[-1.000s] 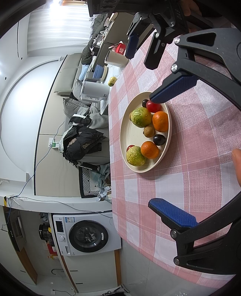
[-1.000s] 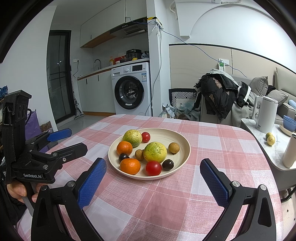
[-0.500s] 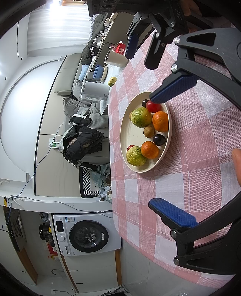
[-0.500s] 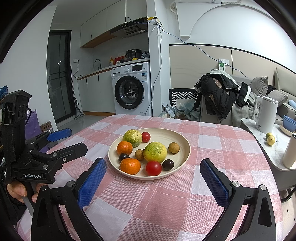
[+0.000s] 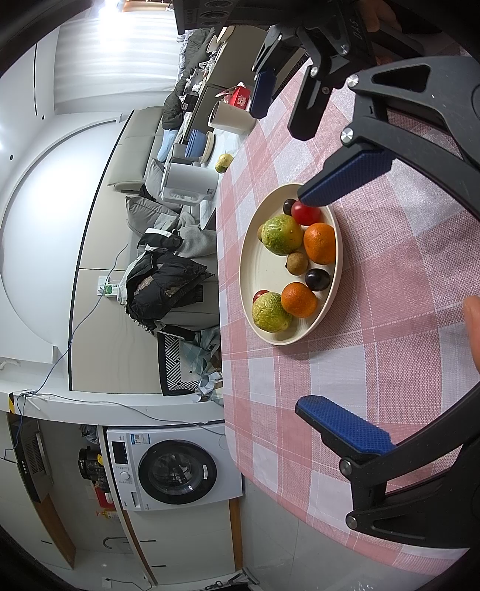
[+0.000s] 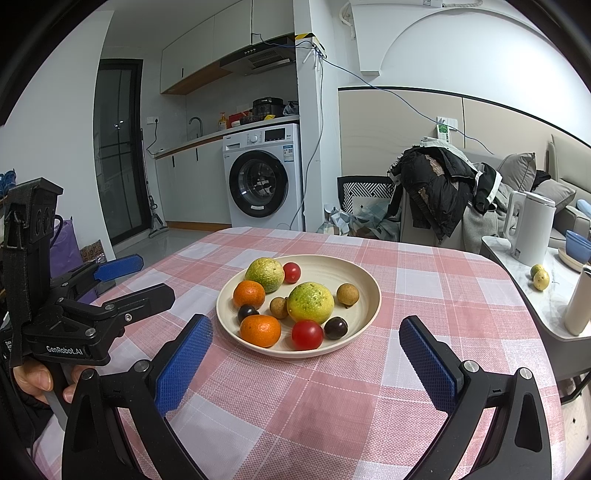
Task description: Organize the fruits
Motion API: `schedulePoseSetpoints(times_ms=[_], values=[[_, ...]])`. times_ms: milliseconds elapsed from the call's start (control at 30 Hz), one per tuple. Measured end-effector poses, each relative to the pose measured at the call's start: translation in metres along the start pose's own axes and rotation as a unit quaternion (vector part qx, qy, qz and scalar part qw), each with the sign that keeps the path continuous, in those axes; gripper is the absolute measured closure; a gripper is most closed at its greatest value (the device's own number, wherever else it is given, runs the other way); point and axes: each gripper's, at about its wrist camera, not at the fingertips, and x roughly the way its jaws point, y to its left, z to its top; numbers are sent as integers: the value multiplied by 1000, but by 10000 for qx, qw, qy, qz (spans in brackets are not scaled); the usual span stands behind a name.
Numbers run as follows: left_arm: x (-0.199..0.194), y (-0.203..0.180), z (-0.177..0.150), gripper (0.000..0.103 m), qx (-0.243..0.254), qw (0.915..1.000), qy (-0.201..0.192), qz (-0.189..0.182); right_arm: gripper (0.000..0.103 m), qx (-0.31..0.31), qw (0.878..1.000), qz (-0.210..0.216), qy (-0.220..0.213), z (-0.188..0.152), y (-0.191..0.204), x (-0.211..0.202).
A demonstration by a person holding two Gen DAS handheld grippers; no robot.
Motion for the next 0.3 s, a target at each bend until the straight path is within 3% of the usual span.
schedulePoseSetpoints(times_ms=[300], values=[[1, -2, 1, 1, 15, 10000, -14, -22, 0, -3, 10000, 3, 5, 1, 0, 0]])
